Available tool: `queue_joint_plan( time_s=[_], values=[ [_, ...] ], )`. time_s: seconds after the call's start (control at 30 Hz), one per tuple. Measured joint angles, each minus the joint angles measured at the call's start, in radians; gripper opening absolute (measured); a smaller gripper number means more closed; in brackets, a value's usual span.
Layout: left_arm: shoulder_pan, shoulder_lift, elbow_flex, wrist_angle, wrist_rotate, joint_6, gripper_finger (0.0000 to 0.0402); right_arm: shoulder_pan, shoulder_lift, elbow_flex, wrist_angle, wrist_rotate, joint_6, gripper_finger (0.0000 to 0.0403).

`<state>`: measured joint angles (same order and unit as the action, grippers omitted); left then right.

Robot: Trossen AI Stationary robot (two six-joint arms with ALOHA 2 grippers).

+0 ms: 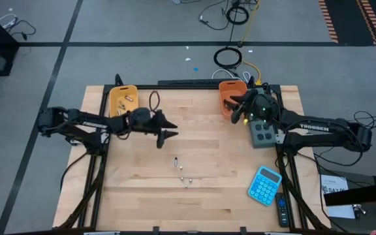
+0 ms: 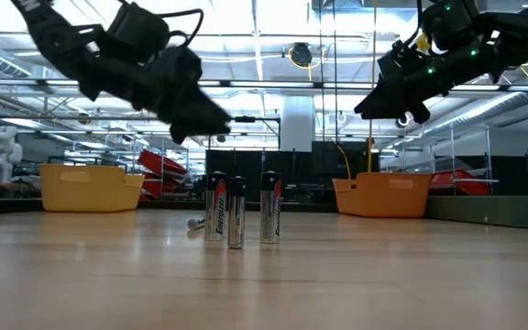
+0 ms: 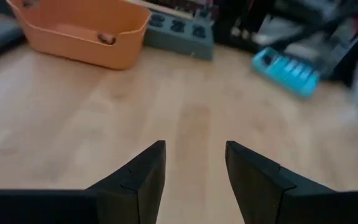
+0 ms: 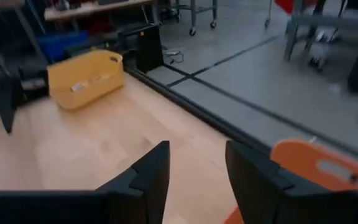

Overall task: Sort batteries
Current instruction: Put the silver battery into the yellow bin

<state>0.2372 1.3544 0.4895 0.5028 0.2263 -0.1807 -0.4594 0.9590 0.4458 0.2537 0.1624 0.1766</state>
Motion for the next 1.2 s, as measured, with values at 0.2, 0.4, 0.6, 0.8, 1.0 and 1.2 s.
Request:
queue_joint_plan(
  time_s=[0.2, 0.4, 0.6, 0.8, 1.0, 1.2],
  values=[
    [0.035, -0.009, 0.145, -0.087, 0.196, -0.312, 0.0176, -0.009, -0.002, 0.06, -0.124, -0.059, 0.346, 0.0134],
    [0.037, -0.098, 0.397, -0.444, 0.31, -0.298, 0.0176, 0.068, 0.004, 0.363, -0.517, -0.045, 0.43, 0.0119],
    [0.038, -0.141, 0.582, -0.747, 0.278, -0.193, 0.0176, 0.163, 0.035, 0.596, -0.769, 0.044, 0.347, 0.0109],
    [0.036, -0.125, 0.614, -1.045, 0.222, -0.025, 0.0176, 0.202, 0.1, 0.68, -0.89, 0.018, 0.264, 0.0109],
    [0.017, -0.063, 0.614, -1.212, 0.19, 0.011, 0.0176, 0.212, 0.193, 0.681, -0.948, -0.065, 0.254, 0.0109],
    [-0.109, 0.004, 0.614, -1.265, 0.205, 0.19, 0.0176, 0.229, 0.262, 0.681, -0.937, -0.092, 0.257, 0.0109]
  ],
)
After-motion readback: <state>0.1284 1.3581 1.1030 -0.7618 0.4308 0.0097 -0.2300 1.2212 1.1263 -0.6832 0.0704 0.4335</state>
